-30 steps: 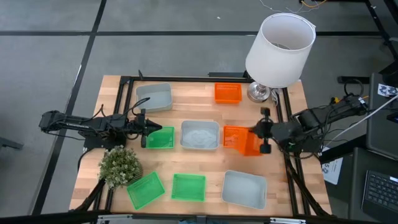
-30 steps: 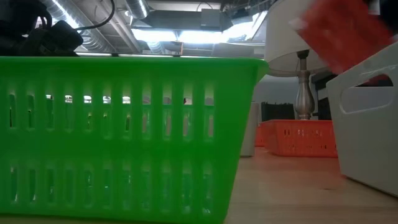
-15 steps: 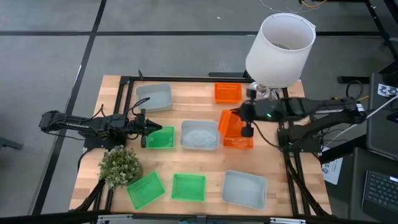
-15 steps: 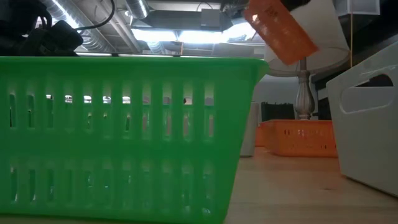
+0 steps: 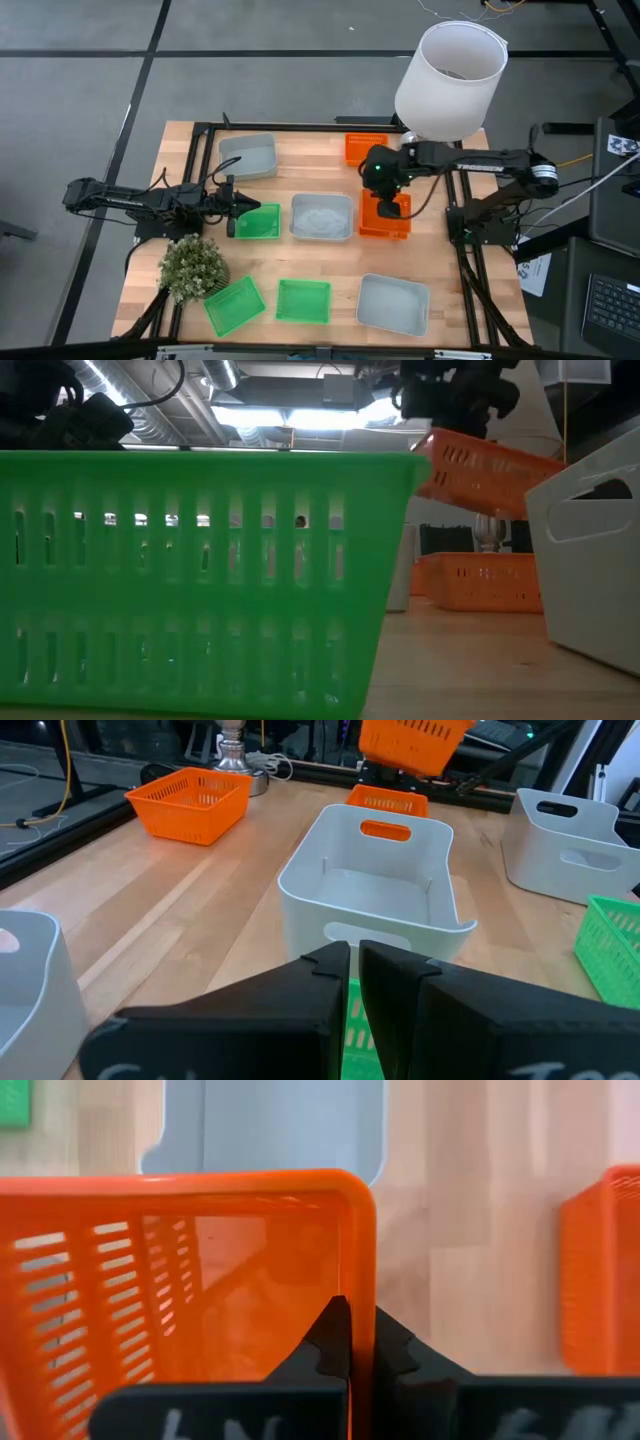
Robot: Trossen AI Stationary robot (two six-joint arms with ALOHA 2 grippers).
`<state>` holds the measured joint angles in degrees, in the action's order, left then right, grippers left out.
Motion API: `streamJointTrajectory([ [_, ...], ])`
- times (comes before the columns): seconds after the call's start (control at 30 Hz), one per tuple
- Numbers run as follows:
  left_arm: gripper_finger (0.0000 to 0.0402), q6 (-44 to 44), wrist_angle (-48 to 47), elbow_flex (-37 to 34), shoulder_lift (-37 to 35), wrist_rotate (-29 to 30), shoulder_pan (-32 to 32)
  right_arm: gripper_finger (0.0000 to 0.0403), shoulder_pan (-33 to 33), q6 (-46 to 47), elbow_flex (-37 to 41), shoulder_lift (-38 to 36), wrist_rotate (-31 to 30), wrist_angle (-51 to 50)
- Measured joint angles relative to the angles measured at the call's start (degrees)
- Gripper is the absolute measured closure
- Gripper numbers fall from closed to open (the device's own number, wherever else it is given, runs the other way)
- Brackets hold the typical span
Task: Stack baskets by color
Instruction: Stack the bottom orange bin on top of the middle orange bin
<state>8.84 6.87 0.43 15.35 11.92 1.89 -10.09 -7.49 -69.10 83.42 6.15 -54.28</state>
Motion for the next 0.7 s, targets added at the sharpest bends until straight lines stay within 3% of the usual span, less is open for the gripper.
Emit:
streamJointTrajectory([
  [0.7,0.038,0.2,0.0,0.0,0.0,0.0,0.0,0.0403,0.0,2.9,0.0,3.0,0.1,-2.0],
])
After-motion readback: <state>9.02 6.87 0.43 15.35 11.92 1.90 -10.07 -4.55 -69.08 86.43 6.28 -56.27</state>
